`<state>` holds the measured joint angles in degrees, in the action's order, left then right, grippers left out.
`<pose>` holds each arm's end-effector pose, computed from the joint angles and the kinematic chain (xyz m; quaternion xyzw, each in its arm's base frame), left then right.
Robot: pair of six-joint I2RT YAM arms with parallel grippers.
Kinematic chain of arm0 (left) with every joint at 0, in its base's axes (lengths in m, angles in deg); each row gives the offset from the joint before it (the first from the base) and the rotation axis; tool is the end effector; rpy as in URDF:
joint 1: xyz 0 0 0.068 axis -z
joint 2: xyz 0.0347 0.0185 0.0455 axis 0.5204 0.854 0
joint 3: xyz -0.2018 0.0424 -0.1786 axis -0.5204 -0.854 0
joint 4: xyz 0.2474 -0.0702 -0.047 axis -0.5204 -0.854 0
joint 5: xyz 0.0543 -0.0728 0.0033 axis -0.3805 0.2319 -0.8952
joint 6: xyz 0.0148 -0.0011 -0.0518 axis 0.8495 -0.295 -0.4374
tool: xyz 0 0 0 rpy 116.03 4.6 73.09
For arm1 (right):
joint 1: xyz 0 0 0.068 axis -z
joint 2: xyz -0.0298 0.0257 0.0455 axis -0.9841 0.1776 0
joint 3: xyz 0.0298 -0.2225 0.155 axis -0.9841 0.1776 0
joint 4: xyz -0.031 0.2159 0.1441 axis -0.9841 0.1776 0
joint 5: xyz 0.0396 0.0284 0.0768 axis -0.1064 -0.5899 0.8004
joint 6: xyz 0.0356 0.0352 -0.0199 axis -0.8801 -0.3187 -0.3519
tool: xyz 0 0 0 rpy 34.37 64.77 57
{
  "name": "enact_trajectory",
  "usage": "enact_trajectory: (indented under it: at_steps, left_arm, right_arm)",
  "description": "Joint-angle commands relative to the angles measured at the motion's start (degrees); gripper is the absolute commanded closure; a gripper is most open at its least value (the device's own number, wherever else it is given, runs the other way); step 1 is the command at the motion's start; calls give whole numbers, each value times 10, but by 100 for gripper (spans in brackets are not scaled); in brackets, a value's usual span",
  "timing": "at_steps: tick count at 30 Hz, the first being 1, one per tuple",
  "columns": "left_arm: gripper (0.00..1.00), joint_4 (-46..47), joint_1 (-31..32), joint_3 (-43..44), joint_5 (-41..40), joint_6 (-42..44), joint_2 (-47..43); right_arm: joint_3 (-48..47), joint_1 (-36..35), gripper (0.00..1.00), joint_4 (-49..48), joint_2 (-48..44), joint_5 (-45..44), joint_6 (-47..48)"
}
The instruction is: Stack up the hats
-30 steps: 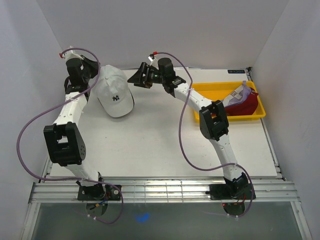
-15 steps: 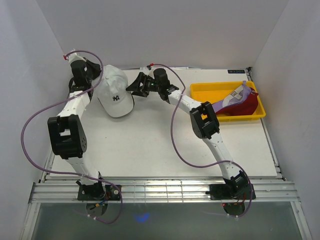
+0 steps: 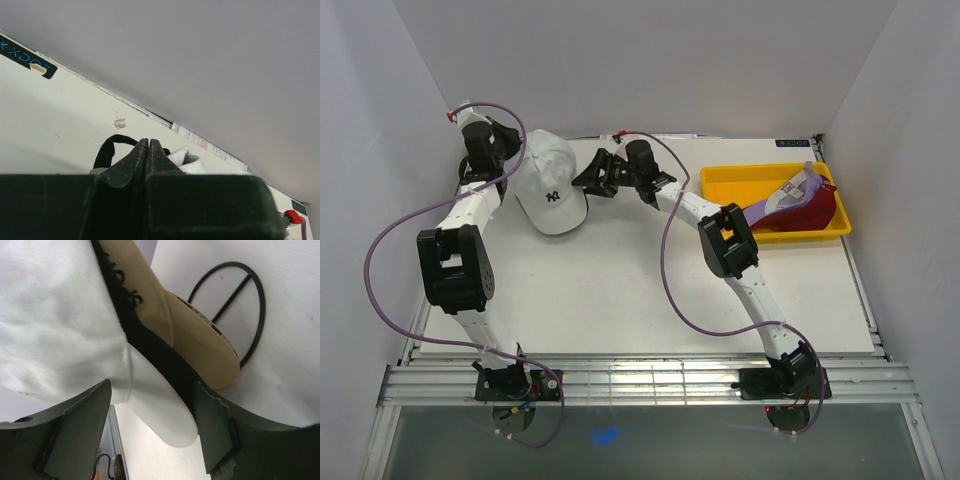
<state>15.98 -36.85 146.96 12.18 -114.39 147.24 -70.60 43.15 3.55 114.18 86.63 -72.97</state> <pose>0.4400 0.0415 0.3002 -0.2596 0.7252 -0.1698 0.6147 0.4706 0.3735 0.1881 -0.0489 0.7569 0.5950 0.2658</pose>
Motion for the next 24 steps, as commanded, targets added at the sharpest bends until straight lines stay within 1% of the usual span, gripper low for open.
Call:
enact_trajectory:
  at_steps: [1,5,8,12,15,16,18,19,24]
  left_arm:
    - [85,-87,9,-11,0,5,36]
    - [86,-100,10,-13,-3,6,45]
    - [87,-109,10,-13,-25,6,48]
    - [85,-116,10,-13,-29,10,43]
    - [80,-126,10,1,-31,21,36]
    - [75,-126,10,1,-31,27,32]
    - [70,-124,9,5,-36,34,18]
    - [65,-124,10,10,-38,37,14]
    - [56,-120,9,31,-29,54,-11]
  right_arm:
    - [27,-1,28,-1,-10,3,16]
    - [37,-1,28,-1,-20,5,27]
    - [39,-1,28,3,-27,5,34]
    - [46,0,28,6,-33,6,36]
    - [60,1,28,5,-42,3,41]
    - [64,1,28,5,-45,3,41]
    - [68,3,28,5,-51,2,41]
    - [69,4,28,6,-54,1,41]
    - [72,9,28,9,-73,0,44]
